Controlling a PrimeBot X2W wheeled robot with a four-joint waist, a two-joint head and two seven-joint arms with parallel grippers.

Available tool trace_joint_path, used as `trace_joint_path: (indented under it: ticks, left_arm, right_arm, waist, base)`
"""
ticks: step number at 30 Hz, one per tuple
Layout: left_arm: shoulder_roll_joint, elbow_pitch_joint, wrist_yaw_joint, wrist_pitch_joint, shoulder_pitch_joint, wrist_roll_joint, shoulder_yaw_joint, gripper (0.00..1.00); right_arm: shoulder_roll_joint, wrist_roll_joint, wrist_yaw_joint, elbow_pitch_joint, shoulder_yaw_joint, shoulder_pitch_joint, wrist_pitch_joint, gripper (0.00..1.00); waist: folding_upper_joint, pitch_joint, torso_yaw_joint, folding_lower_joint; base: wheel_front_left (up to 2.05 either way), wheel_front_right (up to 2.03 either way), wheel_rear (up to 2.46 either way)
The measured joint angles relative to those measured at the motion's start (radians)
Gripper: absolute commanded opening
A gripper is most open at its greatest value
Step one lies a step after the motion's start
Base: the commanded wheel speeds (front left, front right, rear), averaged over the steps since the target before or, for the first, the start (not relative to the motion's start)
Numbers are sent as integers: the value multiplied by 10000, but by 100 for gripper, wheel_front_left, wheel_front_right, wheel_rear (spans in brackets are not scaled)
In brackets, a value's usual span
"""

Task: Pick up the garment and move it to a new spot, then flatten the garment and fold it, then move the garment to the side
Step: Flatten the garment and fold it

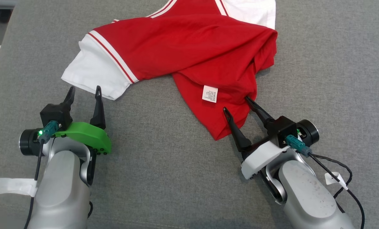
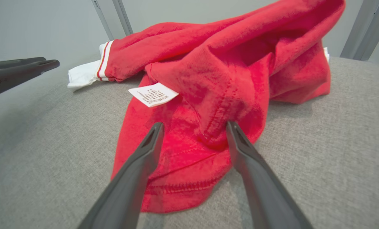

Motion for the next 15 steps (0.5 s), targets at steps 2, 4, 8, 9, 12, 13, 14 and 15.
trace_joint_path:
  ticks: [2,4,8,9,12,13,14,15]
  left_arm:
    - [-65,-65,-61,0,4,0,90,100]
    - [-107,-107,-90,0,10,2,130,100]
    - [-153,-184,-144,0,45,25,232,100]
    - [-167,-198,-165,0,64,50,263,100]
    - [-196,-203,-178,0,128,79,362,100]
    - [-203,-199,-186,0,137,92,382,100]
    - [-209,-199,-194,0,142,109,403,100]
    - [-211,-198,-226,0,149,127,428,100]
  right_arm:
    - [-4,19,0,-19,-98,-18,0,100]
    - [-2,-29,0,-71,-169,-8,0,100]
    - [-2,-86,0,-173,-284,57,0,100]
    - [-2,-111,0,-192,-301,81,0,100]
    - [-2,-153,0,-272,-332,107,0,100]
    - [-2,-163,0,-301,-345,108,0,100]
    - [-2,-163,0,-330,-359,117,0,100]
    - [-2,-163,0,-355,-378,140,0,100]
  waist:
    - [0,52,88,0]
    - [0,69,127,0]
    - [0,77,148,-1]
    - [0,76,144,-2]
    - [0,106,114,-2]
    - [0,120,101,-2]
    - [0,131,86,-2]
    - [0,142,71,-2]
  base:
    - [0,0,0]
    - [0,0,0]
    - [0,0,0]
    - [0,0,0]
    - [0,0,0]
    - [0,0,0]
    - [0,0,0]
    - [0,0,0]
